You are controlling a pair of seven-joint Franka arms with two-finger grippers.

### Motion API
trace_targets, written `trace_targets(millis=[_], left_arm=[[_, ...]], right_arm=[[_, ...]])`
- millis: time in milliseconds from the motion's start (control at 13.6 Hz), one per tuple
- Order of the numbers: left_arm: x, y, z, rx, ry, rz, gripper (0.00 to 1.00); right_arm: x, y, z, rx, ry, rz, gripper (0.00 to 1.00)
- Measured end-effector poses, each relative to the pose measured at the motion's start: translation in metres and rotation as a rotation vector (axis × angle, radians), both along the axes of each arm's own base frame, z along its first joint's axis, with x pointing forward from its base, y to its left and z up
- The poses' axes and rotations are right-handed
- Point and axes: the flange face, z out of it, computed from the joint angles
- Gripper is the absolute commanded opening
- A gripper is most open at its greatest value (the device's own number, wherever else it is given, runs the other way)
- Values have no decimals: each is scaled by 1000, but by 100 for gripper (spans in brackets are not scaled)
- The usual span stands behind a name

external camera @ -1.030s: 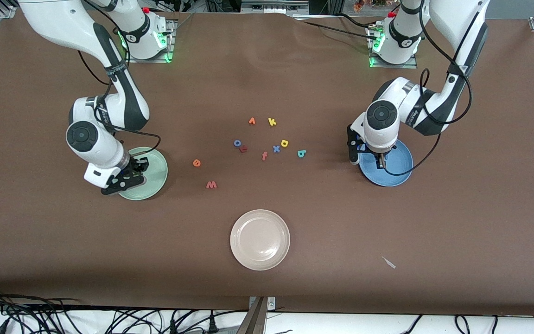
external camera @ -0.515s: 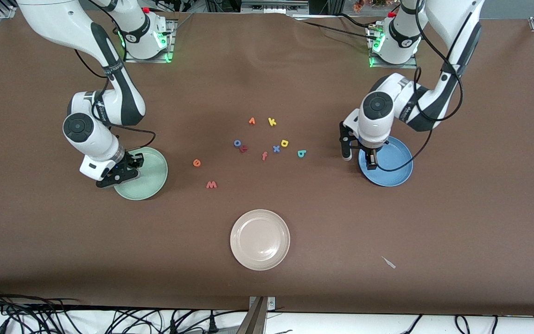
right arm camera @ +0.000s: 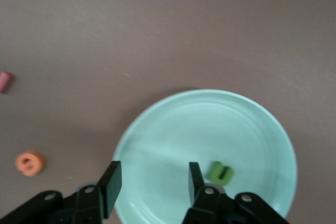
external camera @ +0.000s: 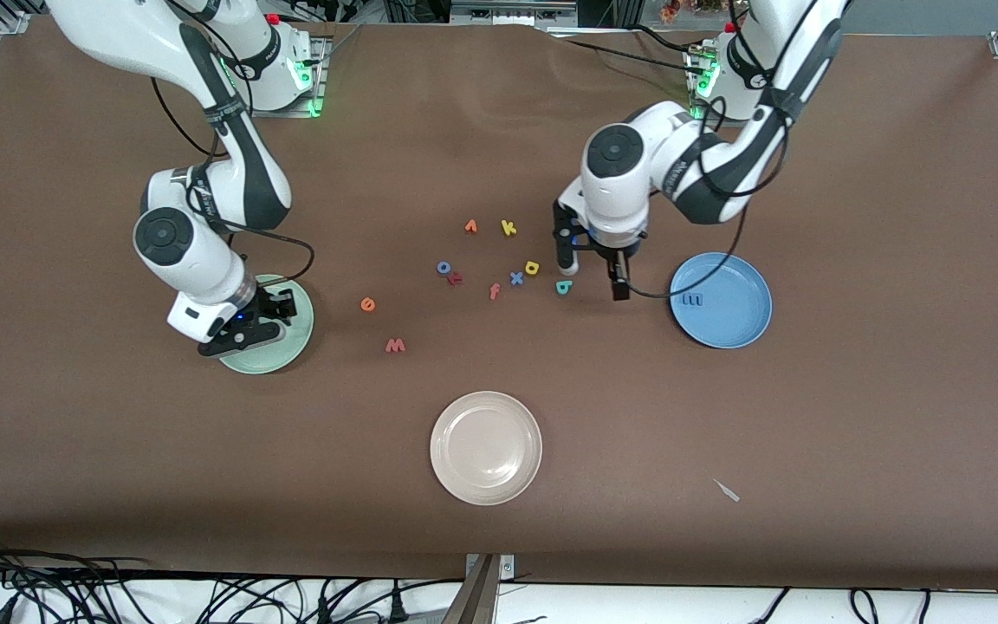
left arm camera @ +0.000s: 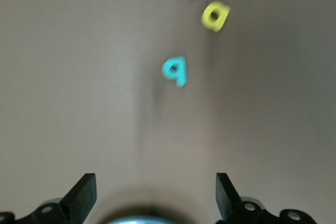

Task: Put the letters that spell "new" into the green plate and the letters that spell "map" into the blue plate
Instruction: 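Grasp the teal letter with the left gripper while the right gripper grasps the pink letter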

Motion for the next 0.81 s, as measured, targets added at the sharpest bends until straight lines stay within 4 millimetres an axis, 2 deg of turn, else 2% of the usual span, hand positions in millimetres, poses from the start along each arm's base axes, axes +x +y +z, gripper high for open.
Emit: trace_targets(millis=[221,442,589,810], left_arm=[[-28,-30,-31,1,47,3,100],[-54,-60,-57,-24,60,18,94],[-55,-65,-68,-44,44,-4,94],[-42,-64,-75,-66,10,-22,92]], right_arm=[[3,55,2,49,-10,-101,64],[6,97,-19,93,-14,-186,66],[6,120,-36,112,-17,-222,67],[-4,160,-53,138,-30,-267,68]])
